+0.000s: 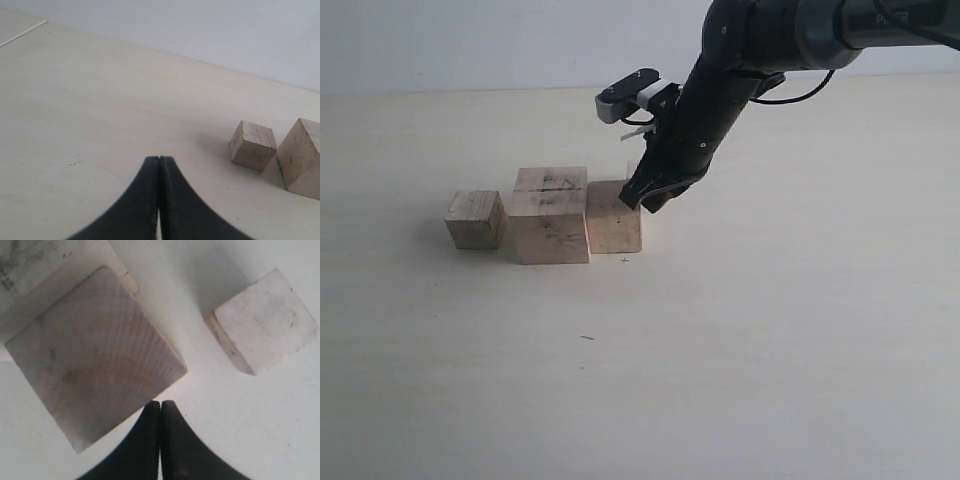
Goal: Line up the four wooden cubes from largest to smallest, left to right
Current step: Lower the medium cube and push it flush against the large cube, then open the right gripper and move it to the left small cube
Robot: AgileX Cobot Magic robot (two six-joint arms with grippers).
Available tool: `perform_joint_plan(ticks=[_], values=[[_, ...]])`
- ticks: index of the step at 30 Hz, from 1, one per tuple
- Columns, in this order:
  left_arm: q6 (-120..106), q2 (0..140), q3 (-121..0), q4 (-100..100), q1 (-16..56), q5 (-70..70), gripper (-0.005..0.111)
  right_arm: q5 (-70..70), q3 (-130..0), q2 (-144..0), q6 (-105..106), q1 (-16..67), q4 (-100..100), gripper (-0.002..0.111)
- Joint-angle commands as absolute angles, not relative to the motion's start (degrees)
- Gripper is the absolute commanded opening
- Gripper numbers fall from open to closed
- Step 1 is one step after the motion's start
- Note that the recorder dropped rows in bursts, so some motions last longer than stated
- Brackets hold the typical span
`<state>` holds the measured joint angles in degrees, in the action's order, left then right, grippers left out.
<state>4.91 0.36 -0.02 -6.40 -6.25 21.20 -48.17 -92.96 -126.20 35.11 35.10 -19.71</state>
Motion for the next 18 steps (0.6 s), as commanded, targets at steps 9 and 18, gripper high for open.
perform_joint_plan(ticks=[9,18], values=[[4.72,0.00,0.00,-6.49,-6.18,21.02,0.000,-49.91,-92.98,-120.50,23.42,34.93,-4.92,0.000],[4.72,0.00,0.00,-6.49,-6.18,21.02,0.000,-44.37,-92.98,-115.41,24.20,35.04,-15.95,0.000]])
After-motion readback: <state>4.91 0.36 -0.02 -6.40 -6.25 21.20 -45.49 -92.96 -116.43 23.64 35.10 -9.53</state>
